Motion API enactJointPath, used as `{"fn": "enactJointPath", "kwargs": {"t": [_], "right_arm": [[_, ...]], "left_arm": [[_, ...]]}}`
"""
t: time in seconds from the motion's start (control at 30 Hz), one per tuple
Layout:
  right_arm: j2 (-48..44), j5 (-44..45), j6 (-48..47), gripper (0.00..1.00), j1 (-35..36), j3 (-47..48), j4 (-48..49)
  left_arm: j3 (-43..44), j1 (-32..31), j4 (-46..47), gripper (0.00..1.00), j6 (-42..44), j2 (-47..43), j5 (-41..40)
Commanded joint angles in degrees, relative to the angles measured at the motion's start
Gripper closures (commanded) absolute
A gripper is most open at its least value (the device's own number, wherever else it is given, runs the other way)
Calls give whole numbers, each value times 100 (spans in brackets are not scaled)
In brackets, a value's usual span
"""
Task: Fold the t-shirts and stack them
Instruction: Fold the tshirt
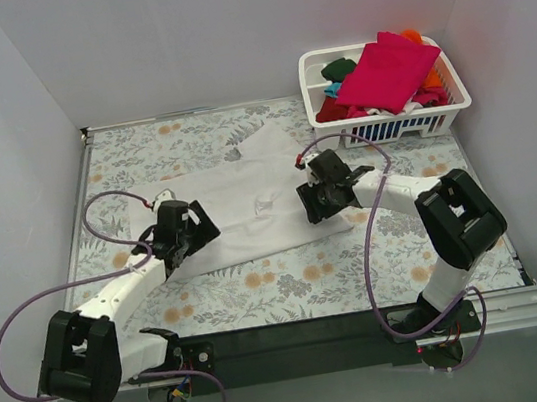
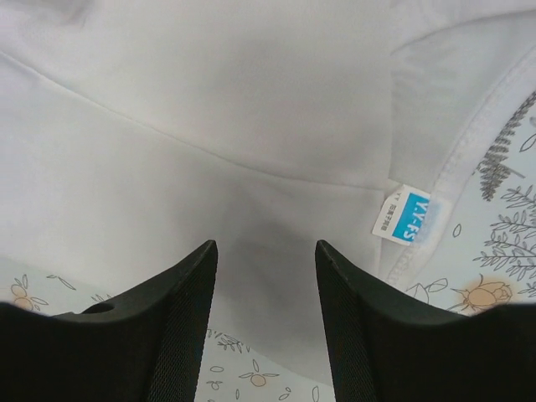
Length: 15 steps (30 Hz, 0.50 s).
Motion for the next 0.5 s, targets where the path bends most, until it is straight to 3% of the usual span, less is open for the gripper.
{"fn": "enactJointPath", "kwargs": {"t": [0.0, 0.17, 0.47], "right_arm": [[-163, -12, 59, 54, 14, 601, -260], [240, -3, 32, 54, 32, 1259, -59], [1067, 489, -214, 55, 32, 1604, 21]], "left_arm": [[411, -14, -101, 25, 8, -119, -152], [754, -23, 390, 25, 193, 714, -73], [676, -23, 805, 25, 298, 1420, 14]]}}
